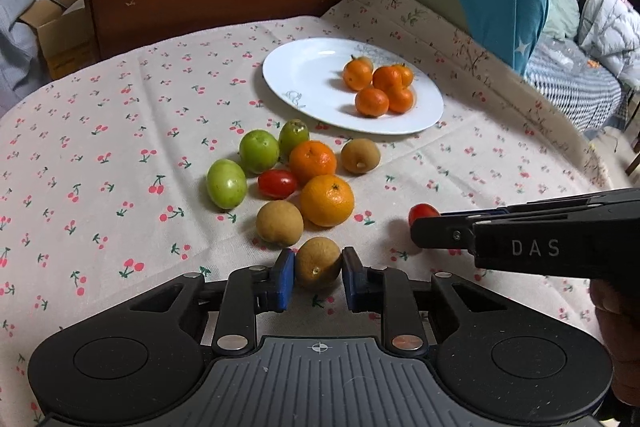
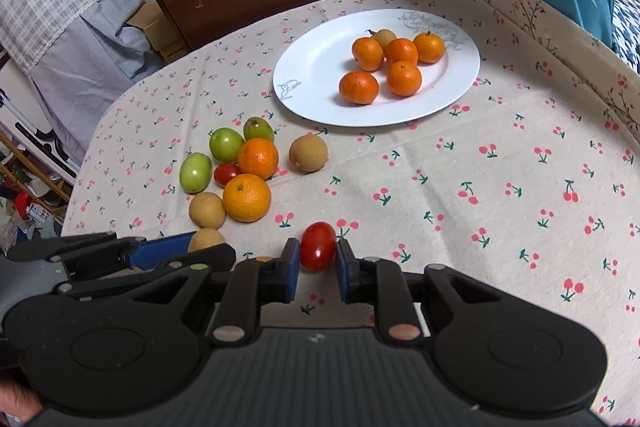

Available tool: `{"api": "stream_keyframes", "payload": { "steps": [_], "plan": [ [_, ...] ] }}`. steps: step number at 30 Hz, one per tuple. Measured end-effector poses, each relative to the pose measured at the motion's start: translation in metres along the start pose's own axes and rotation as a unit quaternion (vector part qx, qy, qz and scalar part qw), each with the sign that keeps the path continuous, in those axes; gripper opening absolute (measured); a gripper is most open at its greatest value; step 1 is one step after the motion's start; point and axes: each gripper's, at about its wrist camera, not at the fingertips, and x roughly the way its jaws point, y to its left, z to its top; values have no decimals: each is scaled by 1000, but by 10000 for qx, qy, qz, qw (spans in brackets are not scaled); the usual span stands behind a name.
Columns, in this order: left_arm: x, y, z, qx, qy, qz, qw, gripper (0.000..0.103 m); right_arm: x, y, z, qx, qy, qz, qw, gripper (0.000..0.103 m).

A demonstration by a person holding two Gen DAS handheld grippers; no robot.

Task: Organize fruits
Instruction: 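Grasp a tan fruit with the left tool while the right tool grasps a red tomato, then carry the tan fruit and red tomato onto the white plate and open both tools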

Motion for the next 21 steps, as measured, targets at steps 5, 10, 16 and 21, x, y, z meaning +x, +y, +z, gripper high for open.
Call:
{"api": "stream_keyframes", "payload": {
  "steps": [5, 10, 16, 21],
  "plan": [
    [-16, 4, 11, -111, -362, -18, 9993, 23, -12, -2, 9, 132, -220, 149, 9996, 19],
    [-27, 9, 26, -149, -643, -17, 9978, 23, -25, -1, 24, 223, -472, 331, 9981, 19],
    [-29, 12, 51, 43, -861, 15, 9963, 23, -29, 1, 49, 180, -640, 507, 9965, 19],
    [-16, 24, 73, -69, -845, -112, 9963, 23, -20, -2, 71, 129, -688, 527, 9962, 19]
  ]
}}
